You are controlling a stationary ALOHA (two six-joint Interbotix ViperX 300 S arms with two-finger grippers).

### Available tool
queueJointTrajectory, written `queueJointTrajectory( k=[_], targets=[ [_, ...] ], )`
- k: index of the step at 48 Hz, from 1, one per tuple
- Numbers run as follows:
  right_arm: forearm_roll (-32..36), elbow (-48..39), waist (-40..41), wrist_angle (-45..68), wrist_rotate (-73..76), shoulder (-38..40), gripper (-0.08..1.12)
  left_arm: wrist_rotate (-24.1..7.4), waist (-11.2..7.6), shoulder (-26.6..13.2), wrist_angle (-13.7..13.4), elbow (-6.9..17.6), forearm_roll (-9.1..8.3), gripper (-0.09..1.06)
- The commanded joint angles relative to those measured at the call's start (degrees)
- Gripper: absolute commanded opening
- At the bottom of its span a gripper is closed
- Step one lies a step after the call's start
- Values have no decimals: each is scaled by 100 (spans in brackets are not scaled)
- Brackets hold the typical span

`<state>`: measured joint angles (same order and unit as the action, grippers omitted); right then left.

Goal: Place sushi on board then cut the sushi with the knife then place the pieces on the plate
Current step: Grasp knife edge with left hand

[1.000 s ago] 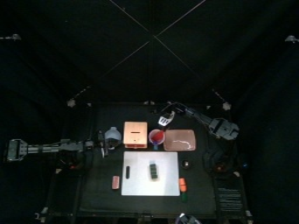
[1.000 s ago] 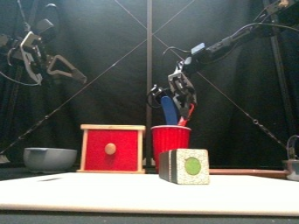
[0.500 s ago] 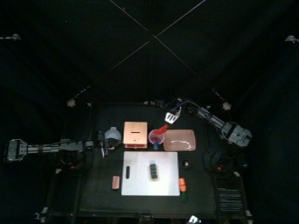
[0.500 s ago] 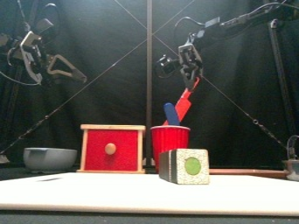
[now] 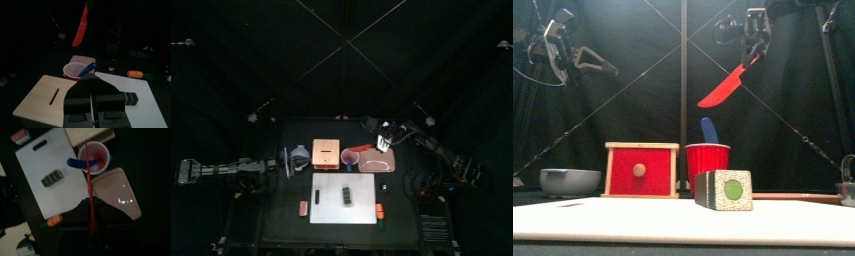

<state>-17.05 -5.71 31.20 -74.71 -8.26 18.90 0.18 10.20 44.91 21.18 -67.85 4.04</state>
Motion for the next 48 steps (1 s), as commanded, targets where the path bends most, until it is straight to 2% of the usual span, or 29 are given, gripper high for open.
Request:
queueJointTrajectory(
  k=[1, 6, 10, 14, 19, 26, 34, 42, 48],
  targets=[
    [18, -642, -457, 870, 79, 721, 38, -9, -211, 0, 202, 176, 9, -3],
    [97, -1433, -826, 1635, 308, 1292, 38, 26, -448, -18, 360, 202, 18, -3],
    [158, -1986, -1116, 2171, 501, 1696, 38, 18, -782, -79, 527, 272, 35, -3],
    [185, -2628, -1503, 2892, 580, 2118, 38, 0, -1028, -167, 642, 352, 26, -3],
    [202, -3252, -1890, 3691, 580, 2452, 38, 0, -1222, -360, 668, 439, 18, 0],
    [439, -3850, -2250, 4509, 571, 2540, 38, -9, -1354, -826, 659, 598, 18, 11],
    [888, -4271, -2593, 5159, 571, 2347, 38, 0, -1424, -1318, 642, 791, 35, 34],
    [1037, -4553, -2997, 5810, 580, 2101, 38, 0, -1529, -1564, 563, 976, 105, 62],
    [1020, -4676, -3103, 6240, 589, 1881, 38, -35, -1547, -1652, 422, 1055, 185, 78]
  ],
)
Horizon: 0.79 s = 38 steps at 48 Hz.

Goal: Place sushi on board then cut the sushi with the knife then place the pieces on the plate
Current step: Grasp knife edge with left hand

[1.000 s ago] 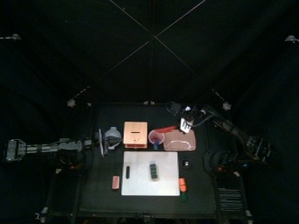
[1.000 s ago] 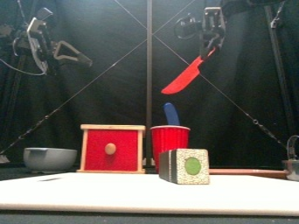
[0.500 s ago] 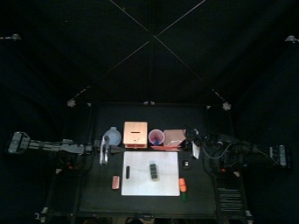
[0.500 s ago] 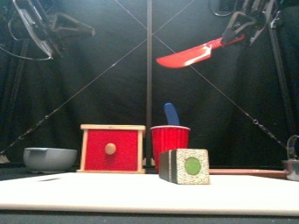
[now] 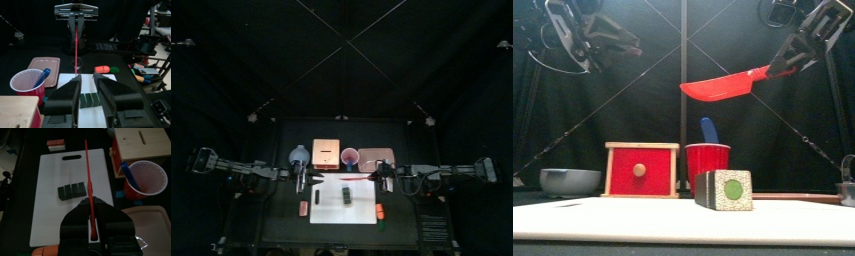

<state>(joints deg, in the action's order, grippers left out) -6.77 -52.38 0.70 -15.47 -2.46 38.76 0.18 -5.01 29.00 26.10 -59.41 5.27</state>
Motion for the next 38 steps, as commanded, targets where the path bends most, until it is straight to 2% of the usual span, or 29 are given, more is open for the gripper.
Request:
queueJointTrajectory(
  k=[1, 9, 17, 25, 30, 38],
  targets=[
    [-18, -18, -53, 360, 9, -141, 38, -44, -26, -88, -123, 237, 70, 80],
    [-9, -53, -53, 501, 9, -422, 38, -167, -26, -272, -457, 457, 79, 84],
    [9, 18, -53, 562, 9, -624, 38, -343, -26, -571, -1002, 791, 167, 84],
    [-18, 97, -79, 589, 9, -765, 38, -510, 18, -976, -1573, 1143, 352, 84],
    [-18, 158, -97, 589, 9, -861, 38, -510, 70, -1195, -1775, 1283, 404, 84],
    [-44, 246, -158, 589, 9, -1020, 38, -510, 158, -1503, -2004, 1468, 606, 84]
  ],
)
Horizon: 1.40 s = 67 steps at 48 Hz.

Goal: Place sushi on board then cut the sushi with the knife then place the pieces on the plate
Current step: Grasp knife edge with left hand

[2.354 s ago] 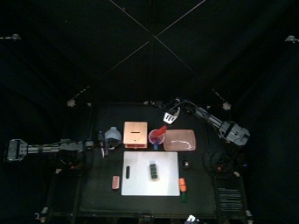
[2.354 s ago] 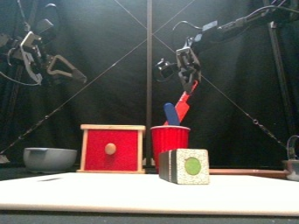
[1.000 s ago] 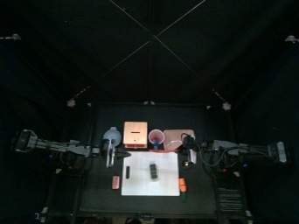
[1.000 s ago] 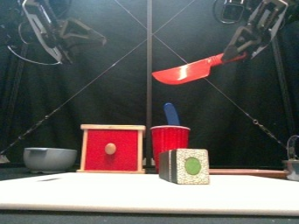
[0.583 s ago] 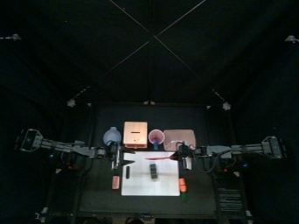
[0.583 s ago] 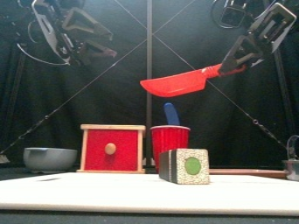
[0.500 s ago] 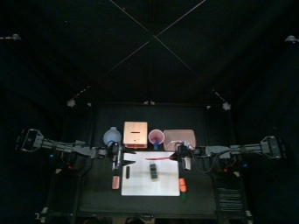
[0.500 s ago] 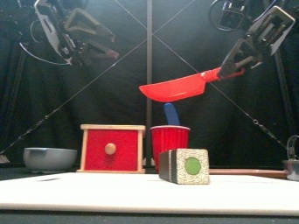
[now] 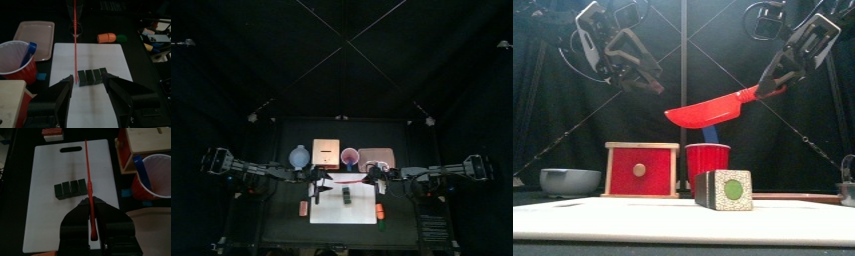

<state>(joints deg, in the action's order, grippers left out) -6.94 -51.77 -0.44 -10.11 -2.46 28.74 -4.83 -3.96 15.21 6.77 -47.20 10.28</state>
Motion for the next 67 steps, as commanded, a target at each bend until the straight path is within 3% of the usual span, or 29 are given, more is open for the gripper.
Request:
queueJointTrajectory(
  k=[1, 23, 40, 67],
  targets=[
    [-26, 193, -44, 53, 9, -44, 38, -9, 53, -149, -88, 264, 132, 84],
    [-9, 378, -185, 141, 0, -492, 38, -9, 97, -1046, -220, 580, 308, 84],
    [-26, 387, -220, 202, 0, -598, 38, -18, 105, -1318, -334, 694, 316, 82],
    [-167, 334, -316, 237, 9, -958, 38, -9, 53, -1485, -387, 729, 378, 49]
  ],
)
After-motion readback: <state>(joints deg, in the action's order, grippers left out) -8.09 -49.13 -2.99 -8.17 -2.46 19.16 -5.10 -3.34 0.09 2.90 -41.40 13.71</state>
